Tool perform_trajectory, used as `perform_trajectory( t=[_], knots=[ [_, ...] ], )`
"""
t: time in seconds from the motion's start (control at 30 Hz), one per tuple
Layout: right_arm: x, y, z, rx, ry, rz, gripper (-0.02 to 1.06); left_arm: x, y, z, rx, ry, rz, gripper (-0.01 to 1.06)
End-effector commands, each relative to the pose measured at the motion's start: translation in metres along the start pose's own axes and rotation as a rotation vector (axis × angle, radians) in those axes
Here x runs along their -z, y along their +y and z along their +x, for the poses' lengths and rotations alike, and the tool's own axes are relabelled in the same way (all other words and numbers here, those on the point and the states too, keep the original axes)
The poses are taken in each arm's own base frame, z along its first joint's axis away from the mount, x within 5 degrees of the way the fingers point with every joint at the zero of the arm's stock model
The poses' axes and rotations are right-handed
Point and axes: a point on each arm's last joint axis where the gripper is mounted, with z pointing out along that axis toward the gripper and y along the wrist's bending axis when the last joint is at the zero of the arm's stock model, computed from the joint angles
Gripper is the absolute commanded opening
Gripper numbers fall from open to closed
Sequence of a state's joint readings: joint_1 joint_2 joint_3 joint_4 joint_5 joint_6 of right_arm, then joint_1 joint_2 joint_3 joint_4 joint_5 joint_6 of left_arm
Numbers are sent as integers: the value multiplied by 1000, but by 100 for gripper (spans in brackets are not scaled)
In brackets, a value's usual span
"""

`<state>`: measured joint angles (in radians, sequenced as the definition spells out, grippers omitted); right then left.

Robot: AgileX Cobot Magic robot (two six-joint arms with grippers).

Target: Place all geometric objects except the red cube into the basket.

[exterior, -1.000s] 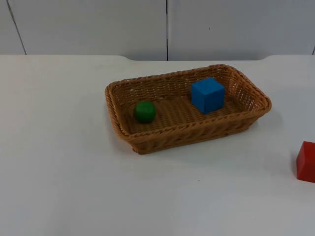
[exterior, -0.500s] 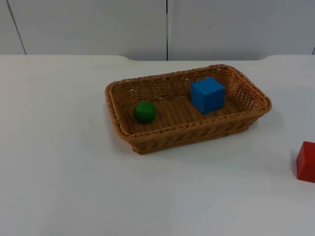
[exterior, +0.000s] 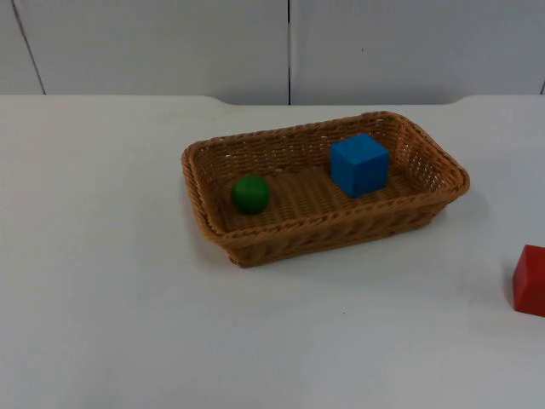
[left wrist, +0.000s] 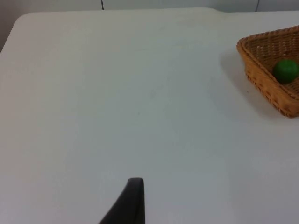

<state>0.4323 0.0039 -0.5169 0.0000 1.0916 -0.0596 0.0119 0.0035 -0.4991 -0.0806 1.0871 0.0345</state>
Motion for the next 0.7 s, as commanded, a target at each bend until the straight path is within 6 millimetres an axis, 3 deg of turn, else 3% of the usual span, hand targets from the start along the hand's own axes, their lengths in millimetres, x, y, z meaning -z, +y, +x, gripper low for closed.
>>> perform_trajectory(
  t=[0.0,0.67],
  knots=[
    [0,-1,0,0,-14,10,105,-1,0,0,4,-11,7,105],
    [0,-6,0,-65,-14,65,105,-1,0,0,4,-13,7,105]
  ],
)
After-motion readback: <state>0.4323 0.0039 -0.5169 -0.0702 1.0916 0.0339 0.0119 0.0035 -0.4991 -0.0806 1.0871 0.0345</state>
